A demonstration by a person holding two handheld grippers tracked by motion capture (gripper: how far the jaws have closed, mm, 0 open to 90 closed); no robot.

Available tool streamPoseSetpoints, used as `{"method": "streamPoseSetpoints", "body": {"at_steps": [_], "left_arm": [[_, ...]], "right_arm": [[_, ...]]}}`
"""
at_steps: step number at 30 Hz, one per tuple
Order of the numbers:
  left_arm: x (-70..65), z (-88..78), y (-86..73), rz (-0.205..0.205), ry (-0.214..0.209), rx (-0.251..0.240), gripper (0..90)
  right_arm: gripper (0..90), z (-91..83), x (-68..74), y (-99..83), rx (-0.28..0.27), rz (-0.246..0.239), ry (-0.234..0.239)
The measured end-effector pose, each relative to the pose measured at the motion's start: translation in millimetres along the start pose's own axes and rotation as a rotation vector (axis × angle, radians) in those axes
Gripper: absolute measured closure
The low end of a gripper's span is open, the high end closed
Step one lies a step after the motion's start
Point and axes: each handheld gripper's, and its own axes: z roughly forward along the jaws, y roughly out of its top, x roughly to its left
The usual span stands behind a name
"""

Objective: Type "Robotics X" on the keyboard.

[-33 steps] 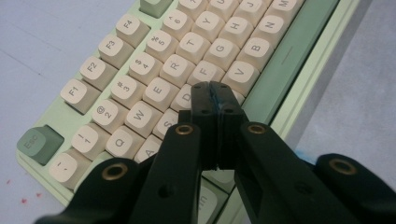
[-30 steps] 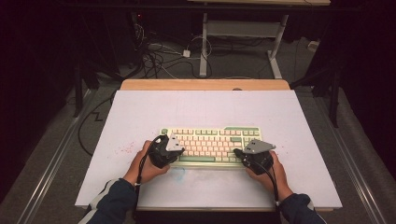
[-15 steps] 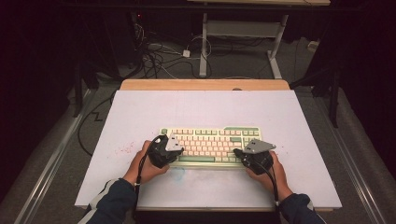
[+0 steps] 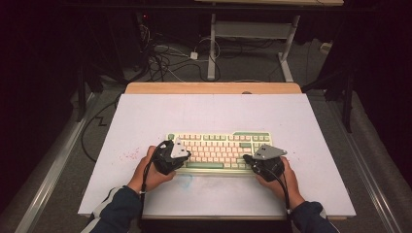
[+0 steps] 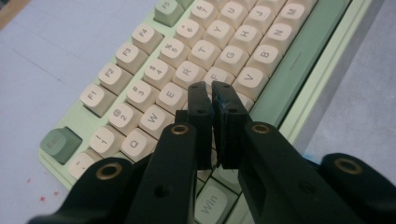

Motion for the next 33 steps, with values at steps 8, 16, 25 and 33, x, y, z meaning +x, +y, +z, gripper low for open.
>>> {"method": "streamPoseSetpoints", "body": {"at_steps": [8, 16, 25, 33], "left_arm": [[1.7, -4.9, 3.5, 0.006, 0.013, -0.091, 68.1], [3.1, -7.2, 3.3, 0.003, 0.034, -0.152, 47.7], [4.8, -8.0, 1.7, -0.003, 0.051, -0.199, 22.5], [4.1, -11.1, -2.0, 0.023, 0.051, -0.213, 16.0]], "right_arm": [[89.1, -14.1, -4.1, 5.0, -0.055, 0.008, -0.009], [77.4, -20.6, -6.0, 8.0, -0.086, 0.014, -0.031], [47.8, -21.8, -6.6, 8.3, -0.128, 0.022, -0.08], [20.3, -18.8, -4.7, 8.9, -0.149, 0.059, -0.141]]}}
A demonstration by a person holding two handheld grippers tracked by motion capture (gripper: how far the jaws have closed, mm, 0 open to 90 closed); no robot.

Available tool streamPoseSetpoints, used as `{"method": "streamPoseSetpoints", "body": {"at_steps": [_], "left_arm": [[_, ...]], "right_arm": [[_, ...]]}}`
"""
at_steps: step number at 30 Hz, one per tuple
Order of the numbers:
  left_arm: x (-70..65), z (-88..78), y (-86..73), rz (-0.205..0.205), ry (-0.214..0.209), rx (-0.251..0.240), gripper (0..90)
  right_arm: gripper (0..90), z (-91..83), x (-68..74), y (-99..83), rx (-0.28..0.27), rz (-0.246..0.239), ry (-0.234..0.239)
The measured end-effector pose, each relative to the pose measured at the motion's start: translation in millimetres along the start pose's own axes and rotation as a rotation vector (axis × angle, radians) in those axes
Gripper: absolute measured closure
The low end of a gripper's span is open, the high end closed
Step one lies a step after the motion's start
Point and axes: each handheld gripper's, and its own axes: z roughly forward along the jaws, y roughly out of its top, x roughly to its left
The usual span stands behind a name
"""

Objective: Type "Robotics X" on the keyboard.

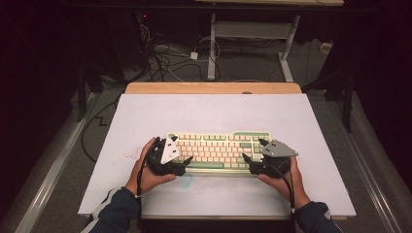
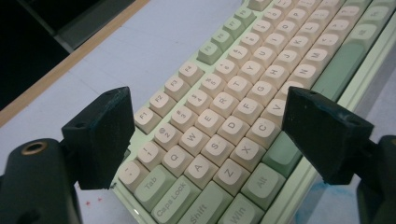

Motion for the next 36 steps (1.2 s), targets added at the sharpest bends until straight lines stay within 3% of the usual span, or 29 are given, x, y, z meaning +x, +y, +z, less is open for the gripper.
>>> {"method": "streamPoseSetpoints", "body": {"at_steps": [7, 12, 36], "left_arm": [[-0.1, -1.7, -1.6, 0.038, 0.014, -0.006, 16.0], [0.2, -4.2, -0.7, 0.051, 0.022, -0.012, 16.0], [-1.7, -22.2, 4.0, 0.054, 0.014, -0.049, 16.0]], "right_arm": [[19.2, -0.2, 3.4, 1.2, -0.01, -0.019, -0.035], [19.5, -3.2, 5.3, 1.7, -0.027, -0.033, -0.035], [20.0, -17.8, 6.4, 2.0, -0.048, -0.059, -0.064]]}}
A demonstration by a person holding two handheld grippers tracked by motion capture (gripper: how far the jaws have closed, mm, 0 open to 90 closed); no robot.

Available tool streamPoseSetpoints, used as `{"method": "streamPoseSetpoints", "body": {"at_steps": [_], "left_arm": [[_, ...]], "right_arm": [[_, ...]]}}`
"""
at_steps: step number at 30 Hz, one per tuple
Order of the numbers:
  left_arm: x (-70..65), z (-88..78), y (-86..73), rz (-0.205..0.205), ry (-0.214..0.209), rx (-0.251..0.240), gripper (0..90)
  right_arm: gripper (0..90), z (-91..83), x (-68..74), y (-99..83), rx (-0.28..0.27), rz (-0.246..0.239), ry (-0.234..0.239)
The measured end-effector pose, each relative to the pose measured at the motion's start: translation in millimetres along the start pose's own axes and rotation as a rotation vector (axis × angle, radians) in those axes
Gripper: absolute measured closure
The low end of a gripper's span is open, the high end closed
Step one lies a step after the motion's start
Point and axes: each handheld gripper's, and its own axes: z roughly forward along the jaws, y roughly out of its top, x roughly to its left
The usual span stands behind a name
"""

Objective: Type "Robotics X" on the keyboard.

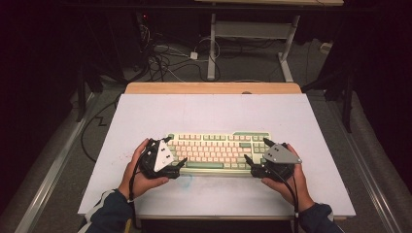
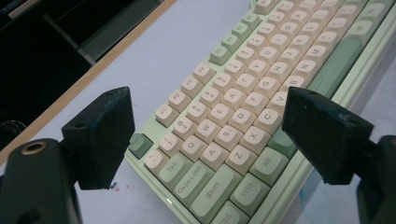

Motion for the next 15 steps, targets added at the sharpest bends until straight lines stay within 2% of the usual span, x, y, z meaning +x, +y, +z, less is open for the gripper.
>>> {"method": "streamPoseSetpoints", "body": {"at_steps": [10, 15], "left_arm": [[-0.2, -6.6, 1.9, -0.002, -0.005, -0.01, 16.0], [0.6, -10.9, 1.8, 0.009, -0.005, -0.011, 15.9]], "right_arm": [[20.1, -7.3, -2.5, 0.0, -0.002, -0.005, -0.005], [20.1, -11.0, -3.3, -0.2, -0.004, -0.007, -0.006]]}}
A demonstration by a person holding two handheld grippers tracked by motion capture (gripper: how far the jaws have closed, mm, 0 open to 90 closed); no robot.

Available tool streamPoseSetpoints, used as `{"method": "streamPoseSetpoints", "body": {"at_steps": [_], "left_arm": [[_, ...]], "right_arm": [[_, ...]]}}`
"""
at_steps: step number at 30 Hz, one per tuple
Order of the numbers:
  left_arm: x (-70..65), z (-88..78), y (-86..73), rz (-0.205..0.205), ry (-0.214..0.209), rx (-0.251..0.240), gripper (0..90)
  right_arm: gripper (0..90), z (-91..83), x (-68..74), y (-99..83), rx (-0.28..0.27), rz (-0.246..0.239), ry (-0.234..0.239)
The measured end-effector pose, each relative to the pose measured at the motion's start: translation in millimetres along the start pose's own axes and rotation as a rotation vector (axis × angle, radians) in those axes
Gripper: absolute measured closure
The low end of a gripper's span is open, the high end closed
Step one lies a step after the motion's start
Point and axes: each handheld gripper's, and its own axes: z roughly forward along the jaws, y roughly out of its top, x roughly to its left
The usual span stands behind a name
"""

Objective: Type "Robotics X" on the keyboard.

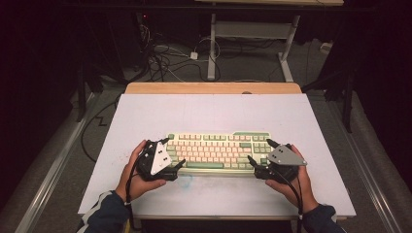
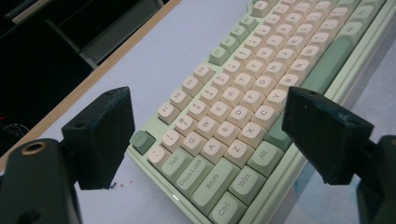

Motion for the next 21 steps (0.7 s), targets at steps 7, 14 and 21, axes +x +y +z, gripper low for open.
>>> {"method": "streamPoseSetpoints", "body": {"at_steps": [7, 14, 21], "left_arm": [[2.3, -7.5, -0.1, -0.006, 0.007, -0.009, 15.9], [6.5, -15.9, -2.7, -0.01, 0.019, -0.02, 15.9], [9.7, -22.1, -8.5, 0.0, 0.029, -0.007, 16.0]], "right_arm": [[19.9, -4.5, 0.1, -0.9, 0.008, -0.017, -0.005], [19.9, -10.9, -0.9, -4.3, 0.01, -0.024, -0.013], [19.9, -18.8, -5.4, -10.6, 0.013, -0.023, -0.033]]}}
